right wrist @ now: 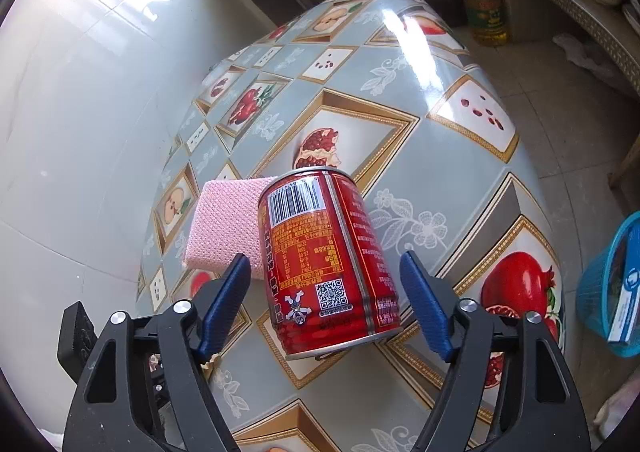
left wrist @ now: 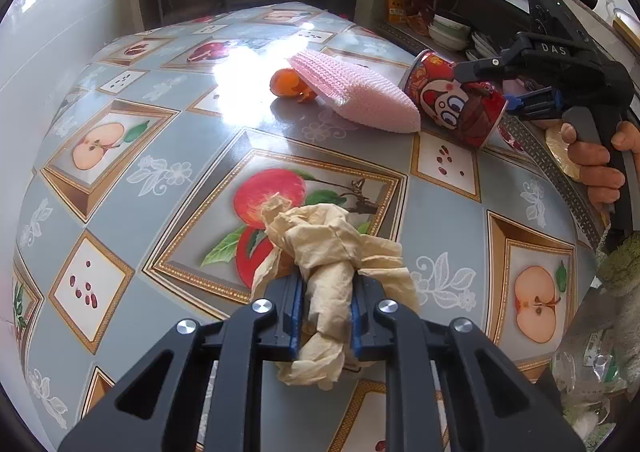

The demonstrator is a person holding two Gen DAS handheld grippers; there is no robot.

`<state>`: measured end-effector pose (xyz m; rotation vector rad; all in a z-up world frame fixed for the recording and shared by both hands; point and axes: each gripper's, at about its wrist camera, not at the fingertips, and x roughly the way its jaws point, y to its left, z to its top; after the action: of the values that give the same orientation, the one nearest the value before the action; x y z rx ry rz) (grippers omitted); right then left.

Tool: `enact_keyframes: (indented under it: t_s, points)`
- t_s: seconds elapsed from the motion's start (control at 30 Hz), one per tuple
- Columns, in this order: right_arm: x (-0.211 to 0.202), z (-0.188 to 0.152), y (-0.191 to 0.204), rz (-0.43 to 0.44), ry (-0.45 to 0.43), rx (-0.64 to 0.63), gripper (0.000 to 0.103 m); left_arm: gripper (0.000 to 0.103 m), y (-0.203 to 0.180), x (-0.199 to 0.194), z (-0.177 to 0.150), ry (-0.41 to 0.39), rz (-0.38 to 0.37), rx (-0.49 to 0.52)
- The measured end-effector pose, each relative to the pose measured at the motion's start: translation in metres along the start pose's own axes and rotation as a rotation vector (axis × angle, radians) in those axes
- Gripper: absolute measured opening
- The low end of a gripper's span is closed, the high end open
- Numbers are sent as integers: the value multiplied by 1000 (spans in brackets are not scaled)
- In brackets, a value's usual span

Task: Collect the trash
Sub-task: 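Grasp the red drink can with the right tool while the left tool holds the paper, then lift the red can and brown paper off the table with both tools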

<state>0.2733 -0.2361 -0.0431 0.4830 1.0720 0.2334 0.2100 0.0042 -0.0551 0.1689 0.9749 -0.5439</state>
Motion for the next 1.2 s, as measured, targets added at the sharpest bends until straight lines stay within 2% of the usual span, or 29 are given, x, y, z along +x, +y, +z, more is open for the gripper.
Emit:
enact_keyframes:
  t_s: [0.03, 0.17, 0.3, 0.53, 0.73, 0.97, 1.2]
  points:
    - [-1, -2, 0, -7, 1, 7, 63, 16, 0, 0, 0, -1, 1, -3]
    - [-6, -9, 2, -18, 3, 21, 63, 16, -2, -2, -1, -5, 2, -11]
    - [-17, -24, 5, -69, -8, 32, 63, 15, -5, -4, -2, -9, -9, -1]
    - [-44, -80, 21, -171, -28, -12, 63, 15, -25, -11, -9, -16, -36, 24]
    - [-59, -118, 30, -231, -41, -48, 63, 15, -53, -14, -17, -21, -45, 93]
    - [-53, -118, 33, -224, -58, -42, 64, 15, -71, -9, -23, -26, -12, 147]
    - [-39, -116, 34, -194, -40, -22, 63, 15, -72, -11, -23, -31, -4, 147]
